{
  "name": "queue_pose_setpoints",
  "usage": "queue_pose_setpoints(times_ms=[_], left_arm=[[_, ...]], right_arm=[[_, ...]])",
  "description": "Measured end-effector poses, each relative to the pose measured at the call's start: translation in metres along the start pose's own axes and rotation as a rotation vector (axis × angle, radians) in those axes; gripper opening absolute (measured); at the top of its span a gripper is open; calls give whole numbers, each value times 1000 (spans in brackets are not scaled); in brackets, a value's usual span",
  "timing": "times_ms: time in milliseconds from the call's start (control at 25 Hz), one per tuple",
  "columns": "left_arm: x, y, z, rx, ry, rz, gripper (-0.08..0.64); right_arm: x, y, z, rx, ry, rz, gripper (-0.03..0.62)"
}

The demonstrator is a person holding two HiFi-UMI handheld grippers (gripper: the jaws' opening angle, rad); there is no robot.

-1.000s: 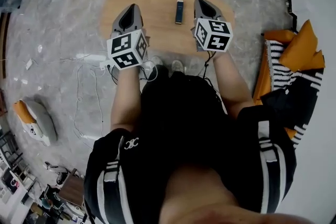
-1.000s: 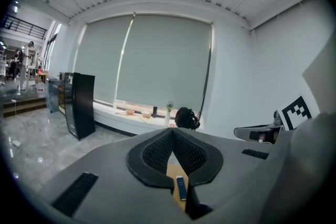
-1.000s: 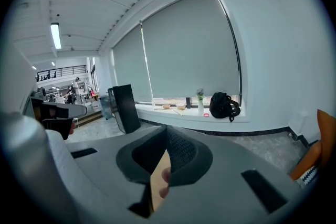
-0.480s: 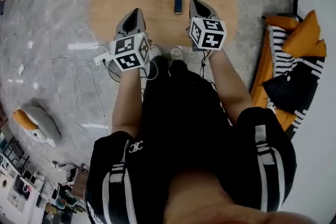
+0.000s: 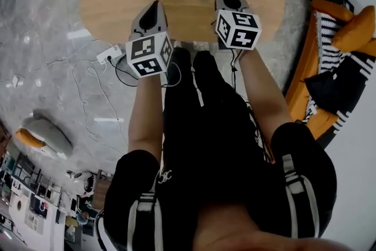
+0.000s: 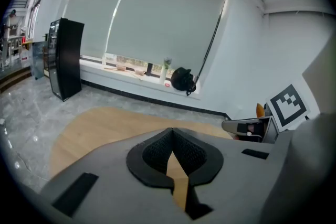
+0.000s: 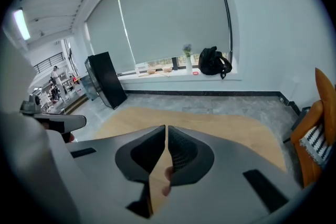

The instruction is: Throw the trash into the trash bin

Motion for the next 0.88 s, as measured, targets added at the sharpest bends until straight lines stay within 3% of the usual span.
queue_pose_setpoints(times_ms=[40, 160, 440, 880], left_arm=[[-3, 12, -8, -10, 1, -5, 8], [-12, 47, -29, -31, -1, -22, 8], [-22, 97, -69, -67, 0, -46, 8], [-42, 121, -90, -112, 6, -47, 8]], right_arm=[[2, 13, -6, -7, 9, 4, 6], [9, 51, -22, -33, 28, 20, 91], [20, 115, -54, -95, 12, -3, 172], [33, 194, -54, -231, -19, -88, 215]])
Point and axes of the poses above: the fingertips, and each gripper's own axes: y forward along the fingers, x to its right, z out of its top, the point moved 10 cm from there along -y, backward along the fingers, and after that the axes turned 15 degrees about -x, right-handed, at the moved point
